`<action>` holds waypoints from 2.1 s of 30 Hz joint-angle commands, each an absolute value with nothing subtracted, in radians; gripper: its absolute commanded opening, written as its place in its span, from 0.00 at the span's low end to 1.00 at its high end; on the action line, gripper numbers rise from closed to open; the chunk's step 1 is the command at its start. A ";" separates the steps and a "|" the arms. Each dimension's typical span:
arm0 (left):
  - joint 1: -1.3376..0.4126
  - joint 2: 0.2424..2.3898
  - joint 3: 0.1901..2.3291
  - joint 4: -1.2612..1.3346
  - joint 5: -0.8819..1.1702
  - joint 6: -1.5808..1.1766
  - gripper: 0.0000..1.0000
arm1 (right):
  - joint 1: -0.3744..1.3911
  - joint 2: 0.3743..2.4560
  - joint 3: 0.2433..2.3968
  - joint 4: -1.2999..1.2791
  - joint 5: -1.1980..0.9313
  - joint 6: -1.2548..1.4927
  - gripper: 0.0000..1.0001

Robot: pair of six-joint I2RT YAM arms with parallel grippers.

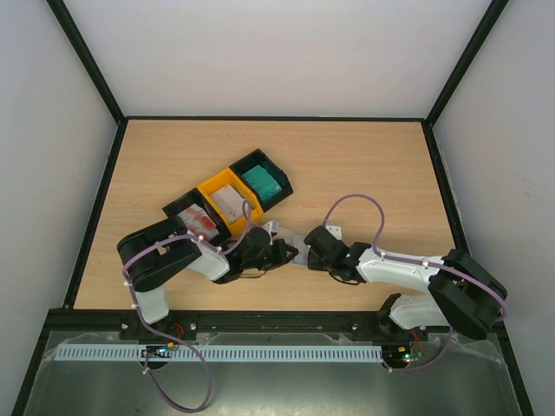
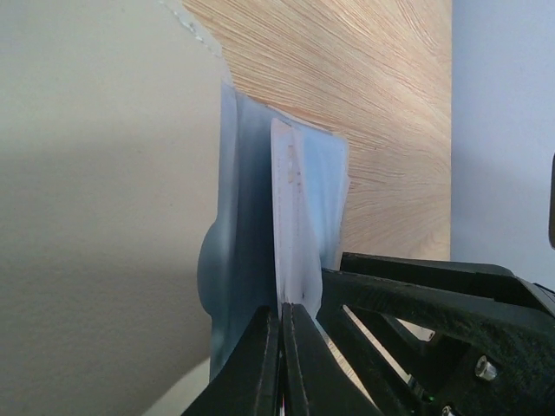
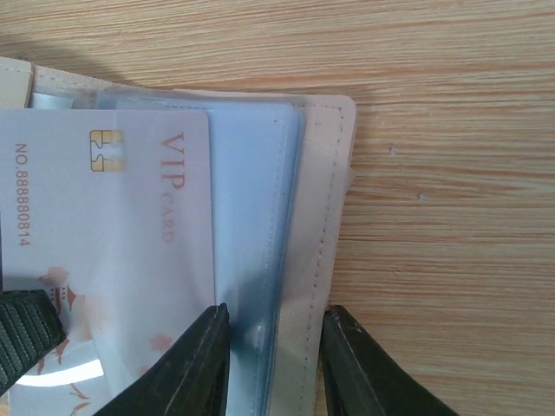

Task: Put the credit cards into the card holder
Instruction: Insert the credit card into the card holder.

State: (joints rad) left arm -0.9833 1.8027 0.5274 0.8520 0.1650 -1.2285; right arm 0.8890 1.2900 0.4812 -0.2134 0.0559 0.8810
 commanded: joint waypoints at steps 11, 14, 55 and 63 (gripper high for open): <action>-0.994 1.752 0.567 0.591 0.147 -1.180 0.02 | 0.887 1.285 0.497 -0.288 0.089 0.932 0.31; -0.994 1.745 0.574 0.558 0.165 -1.196 0.02 | 0.887 1.285 0.501 -0.294 0.097 0.942 0.31; -0.991 1.702 0.696 0.352 0.301 -1.026 0.51 | 0.819 1.188 0.487 -0.240 0.081 0.977 0.50; -0.992 1.657 0.726 0.247 0.263 -1.019 0.56 | 0.820 1.155 0.490 -0.265 0.097 0.971 0.49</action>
